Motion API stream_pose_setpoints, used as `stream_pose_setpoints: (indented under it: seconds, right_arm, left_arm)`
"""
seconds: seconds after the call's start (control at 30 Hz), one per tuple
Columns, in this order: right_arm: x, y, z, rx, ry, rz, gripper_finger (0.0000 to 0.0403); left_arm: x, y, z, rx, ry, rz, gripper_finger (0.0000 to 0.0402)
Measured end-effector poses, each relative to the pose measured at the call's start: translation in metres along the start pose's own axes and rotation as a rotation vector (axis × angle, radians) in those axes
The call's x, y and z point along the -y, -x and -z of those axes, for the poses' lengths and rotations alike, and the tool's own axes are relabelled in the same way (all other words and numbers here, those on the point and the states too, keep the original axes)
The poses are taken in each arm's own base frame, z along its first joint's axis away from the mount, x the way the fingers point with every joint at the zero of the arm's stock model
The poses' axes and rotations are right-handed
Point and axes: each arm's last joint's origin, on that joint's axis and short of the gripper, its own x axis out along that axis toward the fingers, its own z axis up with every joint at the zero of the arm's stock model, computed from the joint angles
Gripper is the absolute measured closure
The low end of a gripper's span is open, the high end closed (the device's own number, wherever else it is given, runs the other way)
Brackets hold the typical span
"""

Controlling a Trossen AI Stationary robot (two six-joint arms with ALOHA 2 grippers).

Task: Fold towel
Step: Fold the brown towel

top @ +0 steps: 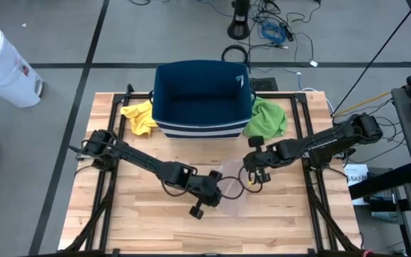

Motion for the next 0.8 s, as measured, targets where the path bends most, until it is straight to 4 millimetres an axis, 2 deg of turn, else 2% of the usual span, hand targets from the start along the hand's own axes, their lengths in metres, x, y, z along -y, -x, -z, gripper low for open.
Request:
stream_pose_setpoints:
  seconds: [0.2, 0.43, 0.63, 0.8]
  right_arm:
    - [-0.001, 0.000, 0.003, -0.027, 0.000, -0.009, 0.0362]
    - [-0.001, 0.000, 0.000, -0.002, -0.012, -0.010, 0.0301]
    - [-0.007, 0.001, -0.009, 0.100, -0.027, -0.168, 0.0273]
    - [-0.019, -0.004, -0.015, 0.133, 0.092, -0.194, 0.0271]
  left_arm:
    - [-0.003, -0.017, 0.002, 0.038, -0.004, -0.001, 0.0399]
    - [-0.005, -0.035, 0.003, 0.135, -0.012, 0.040, 0.0369]
    - [-0.007, -0.035, -0.004, 0.211, -0.022, 0.043, 0.0346]
    - [-0.009, -0.034, -0.007, 0.245, -0.025, 0.031, 0.0332]
